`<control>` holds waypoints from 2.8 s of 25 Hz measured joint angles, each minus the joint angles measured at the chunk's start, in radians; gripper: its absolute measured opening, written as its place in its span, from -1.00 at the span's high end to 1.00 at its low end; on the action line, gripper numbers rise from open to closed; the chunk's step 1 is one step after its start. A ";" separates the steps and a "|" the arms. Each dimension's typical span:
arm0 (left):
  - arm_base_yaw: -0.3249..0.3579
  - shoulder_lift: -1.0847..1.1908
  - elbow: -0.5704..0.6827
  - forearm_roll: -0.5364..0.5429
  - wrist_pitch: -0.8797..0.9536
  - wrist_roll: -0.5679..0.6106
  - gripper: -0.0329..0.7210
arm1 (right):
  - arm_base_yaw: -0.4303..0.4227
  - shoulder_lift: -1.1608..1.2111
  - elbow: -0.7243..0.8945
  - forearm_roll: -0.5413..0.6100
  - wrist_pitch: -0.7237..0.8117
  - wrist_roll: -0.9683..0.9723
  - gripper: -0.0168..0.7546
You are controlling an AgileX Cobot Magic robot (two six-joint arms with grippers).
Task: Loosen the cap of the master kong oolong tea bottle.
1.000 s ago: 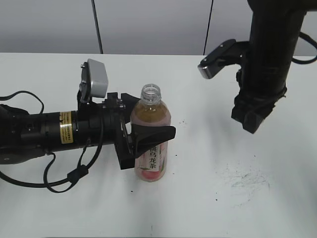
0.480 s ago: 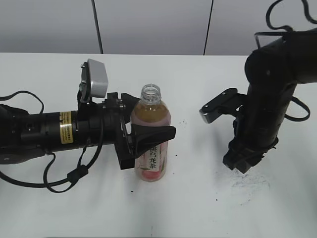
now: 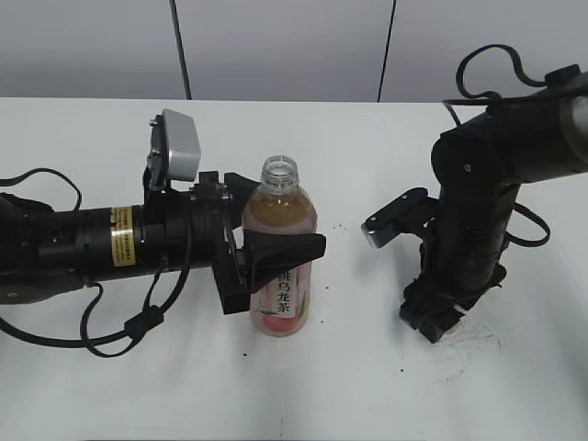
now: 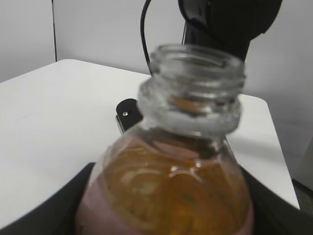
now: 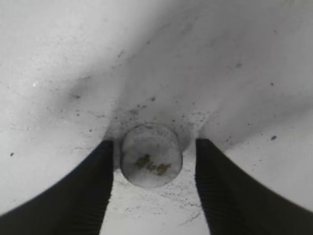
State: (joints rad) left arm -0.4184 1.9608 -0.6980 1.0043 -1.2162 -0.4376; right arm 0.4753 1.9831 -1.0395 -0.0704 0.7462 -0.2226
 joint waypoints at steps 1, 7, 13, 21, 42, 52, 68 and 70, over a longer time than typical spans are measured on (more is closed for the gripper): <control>0.000 0.000 0.000 0.000 0.000 0.000 -0.28 | 0.000 0.000 -0.003 0.000 0.000 0.018 -0.35; 0.000 0.000 0.000 0.000 0.000 0.000 -0.28 | 0.000 0.000 -0.045 -0.002 0.065 0.059 -0.56; 0.000 0.000 0.000 0.000 0.000 0.000 -0.28 | 0.000 -0.025 -0.066 -0.003 0.104 0.091 -0.52; 0.000 -0.001 0.000 0.001 0.005 0.000 -0.49 | 0.000 -0.105 -0.069 -0.002 0.115 0.100 -0.52; 0.018 -0.092 0.000 -0.023 0.006 0.002 -0.61 | 0.000 -0.116 -0.071 0.002 0.105 0.108 -0.51; 0.018 -0.220 0.000 -0.071 0.006 0.003 -0.61 | 0.000 -0.116 -0.074 0.008 0.105 0.109 -0.51; 0.018 -0.544 0.001 -0.110 0.553 0.000 -0.61 | 0.000 -0.118 -0.086 0.000 0.165 0.110 -0.51; 0.018 -0.590 0.001 -0.139 0.697 -0.003 -0.61 | 0.000 -0.118 -0.086 0.000 0.165 0.110 -0.51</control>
State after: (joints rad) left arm -0.3999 1.3706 -0.6971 0.8649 -0.5194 -0.4403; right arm 0.4753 1.8656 -1.1255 -0.0702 0.9112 -0.1129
